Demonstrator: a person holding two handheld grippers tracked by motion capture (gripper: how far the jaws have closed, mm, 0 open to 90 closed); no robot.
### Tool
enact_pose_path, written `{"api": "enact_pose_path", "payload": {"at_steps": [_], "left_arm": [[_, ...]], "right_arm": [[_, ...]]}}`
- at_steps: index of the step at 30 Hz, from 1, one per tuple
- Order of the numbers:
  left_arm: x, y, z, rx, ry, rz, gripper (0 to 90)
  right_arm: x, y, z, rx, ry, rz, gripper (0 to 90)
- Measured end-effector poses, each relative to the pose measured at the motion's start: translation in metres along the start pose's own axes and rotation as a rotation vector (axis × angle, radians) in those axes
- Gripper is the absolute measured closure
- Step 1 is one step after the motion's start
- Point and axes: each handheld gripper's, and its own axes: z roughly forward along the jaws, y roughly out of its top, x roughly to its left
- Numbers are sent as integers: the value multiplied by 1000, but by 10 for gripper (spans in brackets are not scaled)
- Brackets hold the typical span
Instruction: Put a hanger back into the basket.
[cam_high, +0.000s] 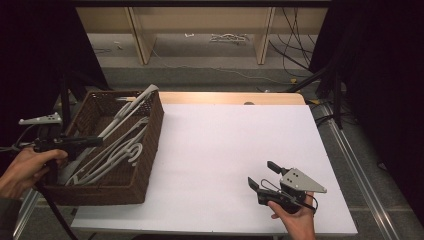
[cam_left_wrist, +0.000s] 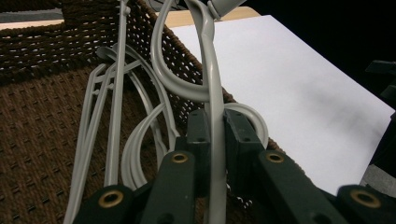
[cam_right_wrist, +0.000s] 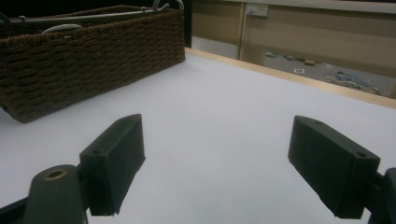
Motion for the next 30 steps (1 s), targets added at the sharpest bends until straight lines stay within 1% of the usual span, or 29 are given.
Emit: {"api": "enact_pose_path", "payload": {"at_steps": [1, 2, 3, 4, 5, 7, 8, 10, 11, 12, 13, 14, 15, 17, 19, 20, 21, 22, 23, 24, 25, 26, 27, 28, 29, 30], "left_arm": [[1, -1, -1, -2, 8, -1, 812], [3, -2, -1, -1, 2, 4, 813], [3, -3, -1, 1, 14, 5, 813], [6, -3, -2, 6, 8, 15, 813], [7, -3, -3, 6, 5, 13, 813], [9, -4, -6, 1, 8, 25, 813], [9, -3, -8, 11, 12, 22, 813], [9, -4, -11, 6, 11, 34, 813], [10, -5, -13, -7, 2, 38, 813], [10, -5, -15, 2, 12, 38, 813], [11, -5, -17, 0, 15, 37, 813], [13, -7, -17, -12, 14, 37, 813], [14, -7, -19, -6, 12, 31, 813], [17, -9, -21, -1, 21, 38, 813], [21, -12, -22, -14, 17, 30, 813], [21, -13, -21, 0, 23, 30, 814], [22, -14, -20, 10, 25, 40, 814], [22, -15, -17, 6, 17, 43, 813], [23, -15, -15, 29, 16, 44, 813], [24, -18, -12, 30, 40, 49, 813], [24, -18, -12, 30, 40, 49, 813], [26, -18, -11, 45, 51, 50, 814], [27, -19, -10, 78, 53, 59, 814], [27, -20, -8, 87, 53, 62, 814], [26, -21, -6, 85, 58, 64, 814], [26, -22, -4, 103, 58, 69, 813]], "right_arm": [[0, 0, 0, 0, 0, 0, 194], [0, 0, 0, -2, -1, -1, 194], [0, 0, 0, -2, -1, -1, 194], [1, 0, 0, -5, -1, -1, 194], [1, 0, 0, -5, -1, -1, 194], [1, 0, 0, -4, -1, -2, 194], [0, 0, 0, -5, -3, -1, 194], [0, 0, 0, 1, 3, 2, 194], [0, 0, 0, 1, 3, 2, 194], [0, 0, 1, -2, 4, 4, 194], [0, 0, 1, -1, 3, 2, 194], [1, 0, 1, -2, 2, 1, 194], [0, 0, 1, -2, 1, 0, 194], [1, 0, 1, -2, 2, 1, 194], [0, 0, 0, -3, -1, -2, 194], [0, 0, 0, -3, -2, 0, 194], [0, 0, 0, -3, -2, 0, 194], [0, 0, 1, 2, 1, 0, 194], [0, 0, 1, 2, 1, 0, 194], [1, -1, 3, -11, 7, 12, 194], [1, -1, 3, -11, 7, 12, 194], [1, -1, 1, 3, 0, 0, 194], [1, -1, 1, 3, 0, 0, 194], [1, -1, 2, -1, 3, 0, 194], [1, -1, 2, 0, 2, 1, 194], [1, -1, 2, 4, 0, 0, 194]]}}
